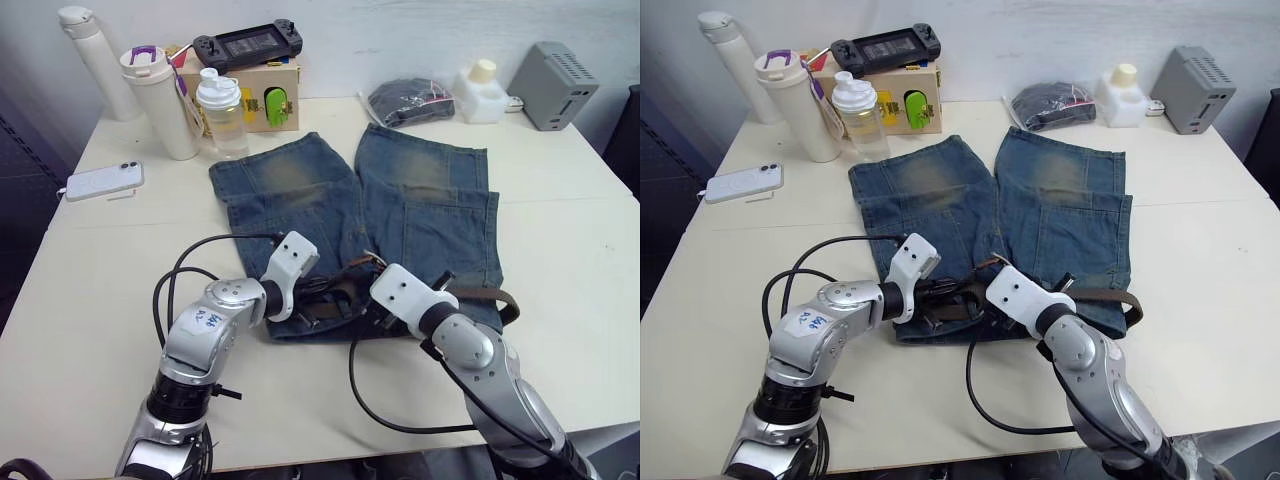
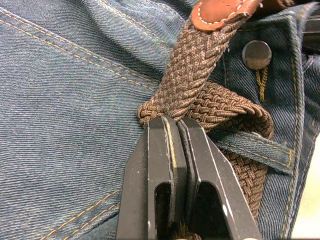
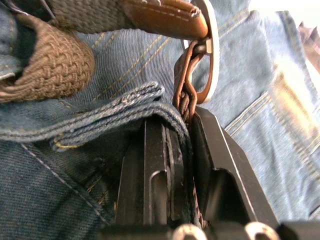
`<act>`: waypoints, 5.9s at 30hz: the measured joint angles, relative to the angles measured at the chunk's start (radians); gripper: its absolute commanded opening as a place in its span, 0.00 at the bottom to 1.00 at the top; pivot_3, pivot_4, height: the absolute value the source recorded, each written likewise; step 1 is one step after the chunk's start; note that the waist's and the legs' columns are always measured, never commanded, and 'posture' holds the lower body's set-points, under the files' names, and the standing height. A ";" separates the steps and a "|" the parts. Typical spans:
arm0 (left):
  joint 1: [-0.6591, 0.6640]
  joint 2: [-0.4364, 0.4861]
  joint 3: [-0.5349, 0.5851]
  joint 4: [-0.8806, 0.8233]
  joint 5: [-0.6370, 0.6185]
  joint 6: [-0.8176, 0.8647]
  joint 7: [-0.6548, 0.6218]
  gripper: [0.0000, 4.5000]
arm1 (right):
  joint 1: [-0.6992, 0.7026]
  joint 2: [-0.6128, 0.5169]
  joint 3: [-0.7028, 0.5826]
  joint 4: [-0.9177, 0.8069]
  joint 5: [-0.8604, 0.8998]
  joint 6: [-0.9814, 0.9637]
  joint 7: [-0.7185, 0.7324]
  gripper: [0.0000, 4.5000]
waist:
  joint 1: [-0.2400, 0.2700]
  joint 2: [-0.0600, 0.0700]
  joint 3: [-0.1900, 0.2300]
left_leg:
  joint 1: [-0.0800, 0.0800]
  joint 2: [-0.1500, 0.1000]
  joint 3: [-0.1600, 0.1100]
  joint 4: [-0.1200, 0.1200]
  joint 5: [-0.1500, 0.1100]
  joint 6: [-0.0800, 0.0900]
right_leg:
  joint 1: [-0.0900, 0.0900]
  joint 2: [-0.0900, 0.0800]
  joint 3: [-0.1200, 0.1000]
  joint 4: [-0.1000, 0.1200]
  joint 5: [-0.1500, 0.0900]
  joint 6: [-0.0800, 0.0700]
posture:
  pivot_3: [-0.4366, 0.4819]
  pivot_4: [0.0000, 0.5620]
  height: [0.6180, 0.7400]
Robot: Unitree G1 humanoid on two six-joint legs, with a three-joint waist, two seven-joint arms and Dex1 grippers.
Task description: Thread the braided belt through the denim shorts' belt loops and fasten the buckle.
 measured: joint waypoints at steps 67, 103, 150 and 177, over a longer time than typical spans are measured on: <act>-0.032 -0.088 0.117 0.007 -0.163 0.192 0.166 0.00 | -0.060 0.156 -0.103 0.042 0.019 0.108 -0.030 0.00 | 0.000 0.000 0.000 | 0.000 0.000 0.000 0.000 0.000 0.000 | 0.000 0.000 0.000 0.000 0.000 0.000 | 0.48 0.27 0.59; -0.032 0.144 -0.057 0.008 -0.186 -0.001 0.037 0.00 | -0.072 0.037 -0.030 0.039 0.034 -0.045 -0.033 0.00 | -0.001 0.000 0.000 | 0.002 0.000 0.001 -0.001 0.000 -0.001 | 0.000 0.001 0.001 0.001 0.000 -0.001 | 0.48 0.27 0.59; 0.013 0.018 0.095 0.002 -0.207 0.109 0.175 0.00 | -0.026 0.008 -0.101 0.001 0.104 -0.021 0.057 0.00 | -0.002 0.000 0.000 | 0.003 -0.001 0.001 -0.001 0.000 -0.001 | 0.001 0.000 0.003 0.000 0.000 -0.001 | 0.48 0.27 0.59; -0.125 0.153 -0.129 0.135 -0.140 -0.084 -0.004 0.00 | -0.103 -0.190 0.025 0.202 0.103 -0.482 0.210 0.00 | -0.001 0.000 0.000 | 0.007 0.001 0.002 -0.003 0.000 -0.001 | 0.004 0.001 0.002 -0.001 -0.001 -0.001 | 0.48 0.27 0.59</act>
